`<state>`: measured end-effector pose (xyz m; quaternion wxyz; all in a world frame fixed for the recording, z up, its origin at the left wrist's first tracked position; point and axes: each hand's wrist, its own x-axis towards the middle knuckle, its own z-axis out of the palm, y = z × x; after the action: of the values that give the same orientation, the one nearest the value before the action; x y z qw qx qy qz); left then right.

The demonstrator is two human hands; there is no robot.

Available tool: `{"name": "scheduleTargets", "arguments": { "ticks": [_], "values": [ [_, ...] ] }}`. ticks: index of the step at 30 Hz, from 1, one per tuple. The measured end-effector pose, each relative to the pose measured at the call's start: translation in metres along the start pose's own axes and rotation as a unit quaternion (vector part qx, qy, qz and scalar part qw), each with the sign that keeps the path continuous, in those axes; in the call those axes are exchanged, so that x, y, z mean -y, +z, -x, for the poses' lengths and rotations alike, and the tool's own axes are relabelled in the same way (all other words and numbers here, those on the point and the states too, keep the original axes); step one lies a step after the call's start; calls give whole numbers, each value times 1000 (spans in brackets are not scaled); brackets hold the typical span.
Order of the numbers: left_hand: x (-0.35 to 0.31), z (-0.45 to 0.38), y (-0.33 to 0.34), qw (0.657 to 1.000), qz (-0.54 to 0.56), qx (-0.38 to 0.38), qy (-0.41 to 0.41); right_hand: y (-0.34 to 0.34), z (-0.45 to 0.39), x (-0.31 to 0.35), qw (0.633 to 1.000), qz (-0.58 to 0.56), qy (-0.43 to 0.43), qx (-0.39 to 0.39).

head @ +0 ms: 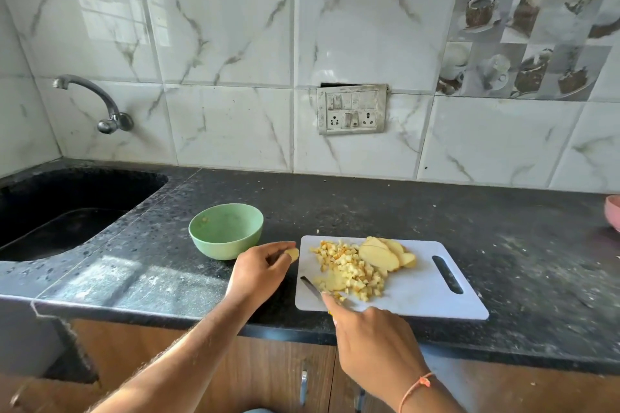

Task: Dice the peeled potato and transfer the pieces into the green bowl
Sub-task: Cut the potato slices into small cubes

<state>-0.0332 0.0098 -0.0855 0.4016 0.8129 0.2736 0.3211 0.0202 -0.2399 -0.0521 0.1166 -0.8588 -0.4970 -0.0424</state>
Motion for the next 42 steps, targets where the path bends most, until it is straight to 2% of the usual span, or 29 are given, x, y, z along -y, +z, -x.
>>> {"name": "scheduleTargets", "arguments": {
  "ticks": [9,17,24,35,42],
  "values": [
    [-4,5,1,994,-19,96,38,-8,-11,-1,995,56,84,1],
    [4,-3,-8,982,-11,179,62,-8,-15,2,997,6,71,-42],
    [8,-7,-11,987,-49,126,85,-11,-21,14,994,-23,73,-73],
    [11,-8,-7,985,-55,132,92,-11,-28,32,993,-37,82,-71],
    [9,-7,-7,987,-45,137,73,-6,-29,46,995,5,86,-40]
  ]
}}
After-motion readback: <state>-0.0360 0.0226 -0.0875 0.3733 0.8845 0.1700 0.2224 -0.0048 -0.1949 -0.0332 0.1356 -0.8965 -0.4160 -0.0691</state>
